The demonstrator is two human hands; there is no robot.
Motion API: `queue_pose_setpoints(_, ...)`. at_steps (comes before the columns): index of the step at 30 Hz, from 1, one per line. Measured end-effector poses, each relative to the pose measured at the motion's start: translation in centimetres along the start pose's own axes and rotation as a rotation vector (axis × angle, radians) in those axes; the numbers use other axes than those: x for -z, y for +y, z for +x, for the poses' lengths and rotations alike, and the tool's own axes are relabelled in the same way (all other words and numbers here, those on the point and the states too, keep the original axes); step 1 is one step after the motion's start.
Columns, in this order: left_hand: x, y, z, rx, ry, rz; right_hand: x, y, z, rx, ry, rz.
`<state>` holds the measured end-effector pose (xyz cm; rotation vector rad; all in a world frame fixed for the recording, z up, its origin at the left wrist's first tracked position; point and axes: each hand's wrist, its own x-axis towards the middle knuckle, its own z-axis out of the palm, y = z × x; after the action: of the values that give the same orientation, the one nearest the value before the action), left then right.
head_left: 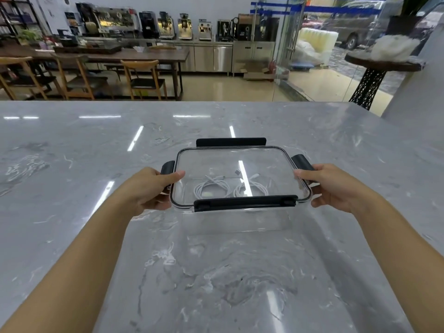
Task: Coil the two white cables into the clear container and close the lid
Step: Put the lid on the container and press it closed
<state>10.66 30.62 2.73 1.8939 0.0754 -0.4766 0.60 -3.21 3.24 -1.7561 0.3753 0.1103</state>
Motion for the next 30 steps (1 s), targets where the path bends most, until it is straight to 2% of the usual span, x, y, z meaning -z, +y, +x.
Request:
queue_pose_setpoints(5, 0.7, -1.0, -0.2, 0.078, -0.207, -0.204, 0.7, 0.2, -0.1, 0.018, -0.097, 0.045)
queue_pose_setpoints(7, 0.9, -1.2, 0.0, 0.074, -0.236, -0.254, 0.8, 0.4, -0.1, 0.01, -0.1, 0.064)
queue_pose_setpoints(13, 0.0, -0.9, 0.2, -0.039, -0.001, -0.046, 0.0, 0.7, 0.3, 0.013, -0.006, 0.106)
queue_pose_setpoints(19, -0.5, -0.7, -0.4, -0.028, 0.012, -0.022, 0.0, 0.4, 0.4, -0.032, 0.016, 0.072)
queue_pose_setpoints(21, -0.8, -0.4, -0.5, -0.054, 0.07, 0.035, 0.0, 0.3, 0.3, -0.043, 0.046, 0.031)
queue_pose_setpoints(23, -0.9, -0.2, -0.5, -0.137, 0.177, 0.13, 0.0, 0.3, 0.3, -0.018, 0.113, -0.023)
queue_pose_setpoints(26, -1.2, 0.1, -0.7, -0.45, 0.356, 0.499, -0.1, 0.2, 0.1, 0.213, 0.272, -0.246)
queue_pose_setpoints(28, -1.8, 0.5, -1.0, -0.644, 0.363, 0.673, -0.5, 0.1, 0.0, 0.414, 0.297, -0.556)
queue_pose_setpoints(30, -2.8, 0.6, -1.0, -0.608, 0.299, 0.733, -1.2, 0.1, 0.0, 0.483, 0.294, -0.753)
